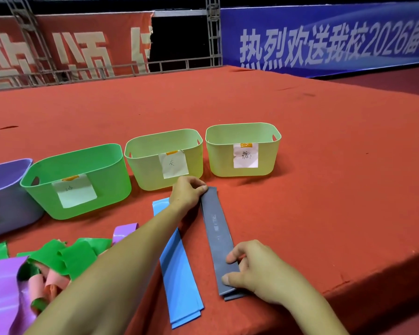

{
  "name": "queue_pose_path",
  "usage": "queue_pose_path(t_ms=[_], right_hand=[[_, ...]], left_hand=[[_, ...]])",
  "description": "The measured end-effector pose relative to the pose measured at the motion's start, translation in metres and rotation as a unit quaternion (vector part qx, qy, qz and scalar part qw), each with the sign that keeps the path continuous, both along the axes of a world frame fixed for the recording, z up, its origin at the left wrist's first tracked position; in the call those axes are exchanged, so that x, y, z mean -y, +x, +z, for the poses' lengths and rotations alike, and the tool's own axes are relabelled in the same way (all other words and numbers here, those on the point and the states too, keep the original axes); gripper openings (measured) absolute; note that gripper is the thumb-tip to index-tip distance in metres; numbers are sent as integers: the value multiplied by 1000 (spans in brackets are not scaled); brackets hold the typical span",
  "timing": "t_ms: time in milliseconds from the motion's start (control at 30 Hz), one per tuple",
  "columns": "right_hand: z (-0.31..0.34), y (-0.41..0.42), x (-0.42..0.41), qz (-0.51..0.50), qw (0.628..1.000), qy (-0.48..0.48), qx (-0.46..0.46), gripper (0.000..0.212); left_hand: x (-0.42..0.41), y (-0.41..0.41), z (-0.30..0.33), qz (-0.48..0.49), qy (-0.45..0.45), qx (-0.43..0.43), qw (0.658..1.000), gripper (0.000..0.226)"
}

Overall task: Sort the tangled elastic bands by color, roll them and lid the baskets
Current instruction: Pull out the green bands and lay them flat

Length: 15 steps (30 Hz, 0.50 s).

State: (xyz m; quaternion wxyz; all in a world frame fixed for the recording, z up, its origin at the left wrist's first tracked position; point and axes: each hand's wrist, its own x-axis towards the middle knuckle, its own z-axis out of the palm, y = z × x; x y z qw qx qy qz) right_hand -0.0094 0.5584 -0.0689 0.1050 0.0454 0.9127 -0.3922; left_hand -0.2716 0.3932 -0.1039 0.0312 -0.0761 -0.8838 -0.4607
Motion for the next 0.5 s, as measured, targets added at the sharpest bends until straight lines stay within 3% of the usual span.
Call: queue_pose_path(t_ms=[233, 500], right_hand=[[18, 12, 14, 26, 984, 173, -35, 39], [7, -1, 12, 31, 982, 174, -72, 30]], left_hand=[[3, 1, -5, 0, -34, -28, 999, 9], [2, 6, 0, -43, -95, -68, 992, 7]])
